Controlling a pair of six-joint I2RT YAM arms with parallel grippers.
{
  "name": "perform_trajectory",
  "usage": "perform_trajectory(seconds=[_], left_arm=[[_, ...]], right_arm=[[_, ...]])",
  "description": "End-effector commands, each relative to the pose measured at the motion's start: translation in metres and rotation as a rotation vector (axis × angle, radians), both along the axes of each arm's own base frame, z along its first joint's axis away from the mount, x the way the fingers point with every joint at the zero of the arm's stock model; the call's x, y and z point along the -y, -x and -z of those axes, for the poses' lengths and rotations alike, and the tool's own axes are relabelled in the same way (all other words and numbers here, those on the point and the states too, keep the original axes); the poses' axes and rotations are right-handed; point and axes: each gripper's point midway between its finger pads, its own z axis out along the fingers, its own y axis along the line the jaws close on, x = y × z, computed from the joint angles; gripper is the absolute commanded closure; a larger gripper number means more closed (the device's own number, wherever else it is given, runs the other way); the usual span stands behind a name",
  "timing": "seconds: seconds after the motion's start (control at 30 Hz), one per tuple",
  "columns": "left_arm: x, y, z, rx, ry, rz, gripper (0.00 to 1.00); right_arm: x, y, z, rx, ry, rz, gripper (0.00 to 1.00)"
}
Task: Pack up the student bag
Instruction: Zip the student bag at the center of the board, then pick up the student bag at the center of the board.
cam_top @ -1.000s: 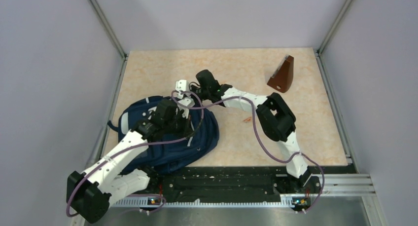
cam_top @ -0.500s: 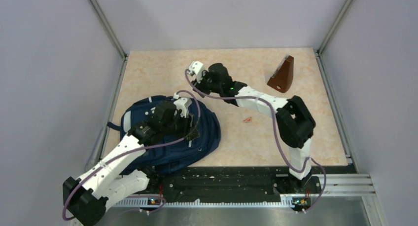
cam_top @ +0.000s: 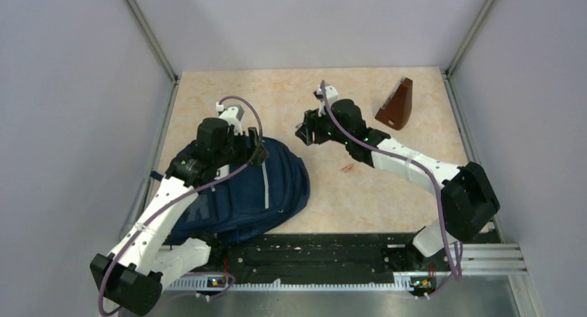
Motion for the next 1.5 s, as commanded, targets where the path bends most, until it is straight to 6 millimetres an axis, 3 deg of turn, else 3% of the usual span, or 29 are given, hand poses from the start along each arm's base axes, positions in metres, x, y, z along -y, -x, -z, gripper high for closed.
perform_trajectory(seconds=[0.0, 0.17, 0.27, 0.5, 0.63, 0.8, 1.0, 1.1, 1.17, 1.3, 1.47], left_arm=[[-0.002, -0.028, -0.021, 0.082, 0.018, -0.021, 0.24], [-0.003, -0.039, -0.018, 0.121, 0.017, -0.024, 0.24], [-0.010, -0.036, -0.010, 0.118, -0.011, -0.034, 0.24], [-0.019, -0.030, -0.012, 0.148, -0.031, -0.052, 0.23], [-0.022, -0.028, -0.017, 0.172, -0.033, -0.059, 0.23], [-0.023, -0.024, -0.018, 0.179, -0.033, -0.059, 0.23], [-0.022, -0.022, -0.021, 0.187, -0.025, -0.053, 0.23], [-0.023, -0.022, -0.022, 0.189, -0.023, -0.051, 0.23], [-0.023, -0.021, -0.024, 0.193, -0.021, -0.054, 0.23], [-0.024, -0.021, -0.026, 0.203, -0.021, -0.059, 0.22], [-0.024, -0.021, -0.025, 0.202, -0.020, -0.057, 0.22]], right_arm=[[-0.013, 0.047, 0.010, -0.231, -0.206, -0.010, 0.48], [-0.030, 0.081, 0.032, -0.291, -0.203, -0.043, 0.48], [-0.039, 0.089, 0.037, -0.307, -0.228, -0.058, 0.48], [-0.071, 0.082, 0.051, -0.326, -0.224, -0.095, 0.47], [-0.079, 0.072, 0.070, -0.324, -0.159, -0.064, 0.48], [-0.063, 0.063, 0.077, -0.279, -0.091, 0.015, 0.48], [-0.020, 0.067, 0.072, -0.209, 0.025, 0.093, 0.36], [-0.004, 0.072, 0.087, -0.199, 0.088, 0.105, 0.32], [0.007, 0.080, 0.107, -0.247, 0.140, 0.115, 0.30], [0.000, 0.097, 0.126, -0.329, 0.121, 0.063, 0.27], [-0.020, 0.106, 0.131, -0.361, 0.074, -0.015, 0.27]])
